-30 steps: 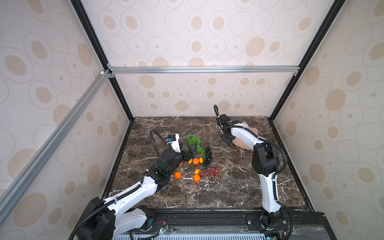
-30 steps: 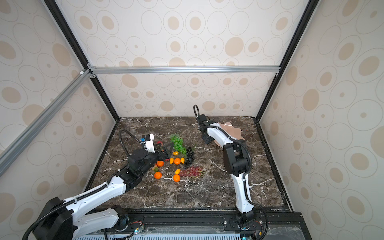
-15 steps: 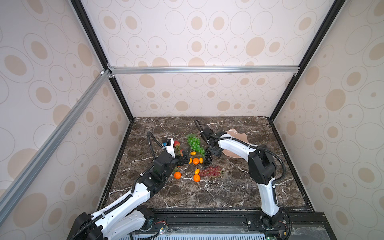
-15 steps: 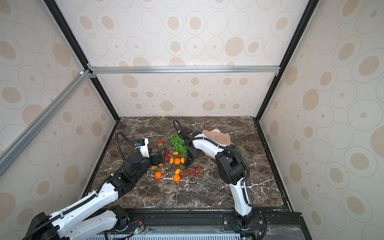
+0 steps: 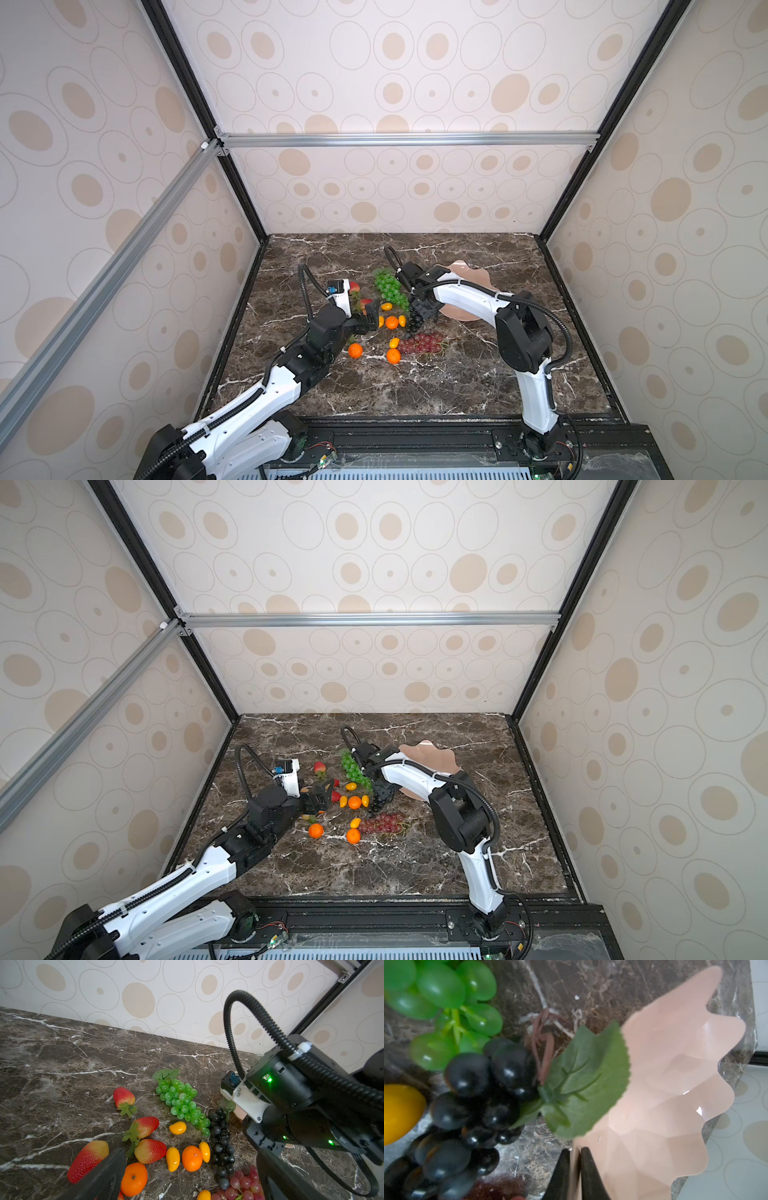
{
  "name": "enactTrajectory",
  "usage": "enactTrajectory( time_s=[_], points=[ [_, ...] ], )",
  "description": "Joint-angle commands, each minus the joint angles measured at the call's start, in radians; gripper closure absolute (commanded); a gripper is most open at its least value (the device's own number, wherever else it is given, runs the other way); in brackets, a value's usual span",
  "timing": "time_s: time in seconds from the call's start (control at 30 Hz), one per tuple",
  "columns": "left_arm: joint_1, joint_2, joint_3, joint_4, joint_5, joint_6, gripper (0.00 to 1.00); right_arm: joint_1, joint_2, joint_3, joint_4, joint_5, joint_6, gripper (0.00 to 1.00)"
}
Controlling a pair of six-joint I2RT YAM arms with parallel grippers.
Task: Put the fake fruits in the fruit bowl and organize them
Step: 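Grip the pink bowl rim with the right gripper and drag it toward the fruit, then release the bowl and lower the right gripper onto the red grape bunch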
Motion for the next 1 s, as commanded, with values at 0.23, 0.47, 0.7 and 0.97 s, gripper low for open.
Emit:
enactTrajectory(
  time_s=[0.23,0.47,0.7,0.97],
  points=[
    [-0.007,0.014,0.039,0.005,0.028,0.024,0.02,0.009,-0.09,-0.016,0.029,-0.095,0.06,0.69],
    [-0.007,0.067,0.062,0.067,0.196,0.103,0.02,0.008,-0.295,-0.231,0.205,-0.129,0.135,0.62],
    [-0.084,0.17,0.131,0.077,0.261,0.181,0.02,0.009,-0.606,-0.588,0.476,-0.272,0.307,0.61],
    [-0.185,0.289,0.148,0.147,0.279,0.188,0.02,0.009,-0.871,-0.96,0.685,-0.305,0.472,0.6]
  ],
)
